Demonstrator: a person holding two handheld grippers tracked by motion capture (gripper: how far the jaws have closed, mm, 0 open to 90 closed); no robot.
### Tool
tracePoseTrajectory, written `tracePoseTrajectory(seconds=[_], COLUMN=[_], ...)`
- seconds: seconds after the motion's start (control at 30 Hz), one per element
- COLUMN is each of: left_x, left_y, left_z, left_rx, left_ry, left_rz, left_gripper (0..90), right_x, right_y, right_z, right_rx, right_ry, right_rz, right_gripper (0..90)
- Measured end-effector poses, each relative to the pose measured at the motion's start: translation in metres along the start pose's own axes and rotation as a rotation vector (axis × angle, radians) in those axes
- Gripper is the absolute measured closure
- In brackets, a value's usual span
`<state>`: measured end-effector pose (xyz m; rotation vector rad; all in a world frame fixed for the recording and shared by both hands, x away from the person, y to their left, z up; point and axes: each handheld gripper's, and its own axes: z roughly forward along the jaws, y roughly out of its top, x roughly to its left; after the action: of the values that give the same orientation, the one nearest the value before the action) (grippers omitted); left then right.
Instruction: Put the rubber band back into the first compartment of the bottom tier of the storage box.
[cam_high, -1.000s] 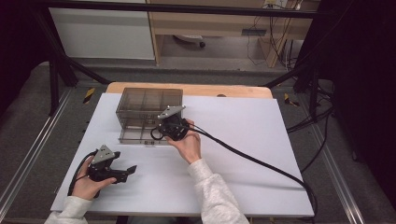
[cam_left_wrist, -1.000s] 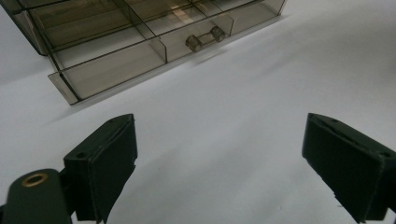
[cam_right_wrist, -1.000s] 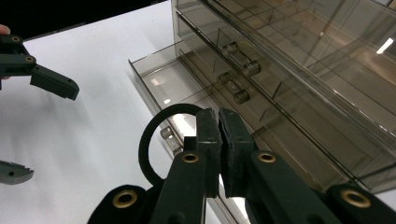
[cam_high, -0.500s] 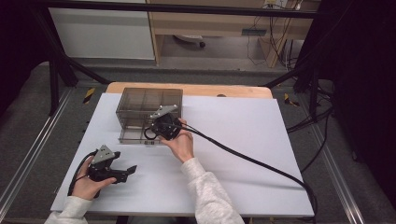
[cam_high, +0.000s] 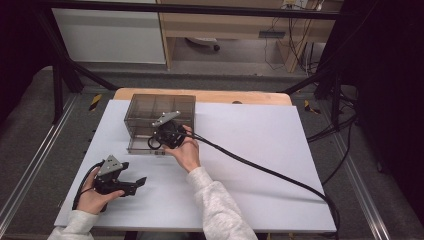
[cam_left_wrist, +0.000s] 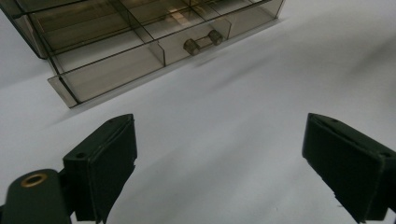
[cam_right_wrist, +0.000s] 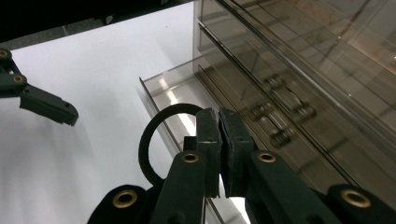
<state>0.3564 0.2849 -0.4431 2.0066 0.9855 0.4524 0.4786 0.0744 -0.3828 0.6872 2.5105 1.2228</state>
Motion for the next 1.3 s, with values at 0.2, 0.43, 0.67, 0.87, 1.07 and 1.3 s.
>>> tracePoseTrajectory(seconds=[0.2, 0.43, 0.67, 0.87, 1.07, 1.3], left_x=[0.001, 0.001, 0.0, 0.001, 0.001, 0.001], left_y=[0.0, 0.0, 0.0, 0.0, 0.0, -0.001], left_z=[-0.001, 0.0, 0.0, 0.0, 0.0, 0.001], left_rx=[-0.002, 0.002, 0.005, 0.005, 0.005, 0.006], left_ry=[0.001, 0.001, -0.003, -0.002, -0.003, -0.003], left_rz=[-0.002, 0.003, 0.005, 0.004, 0.002, 0.003], left_gripper=[9.9, 9.9, 9.9, 9.8, 9.8, 9.8], right_x=[0.004, 0.008, 0.007, 0.007, 0.007, 0.004], right_y=[0.005, 0.007, 0.008, 0.01, 0.011, 0.009], right_z=[0.011, 0.024, 0.031, 0.036, 0.044, 0.051], right_rx=[0.0, 0.015, 0.012, 0.013, 0.023, 0.028], right_ry=[0.014, 0.017, 0.016, 0.016, 0.016, 0.012], right_rz=[-0.01, -0.025, -0.017, -0.017, -0.026, -0.025], right_gripper=[87.6, 87.6, 87.6, 87.6, 87.6, 87.6])
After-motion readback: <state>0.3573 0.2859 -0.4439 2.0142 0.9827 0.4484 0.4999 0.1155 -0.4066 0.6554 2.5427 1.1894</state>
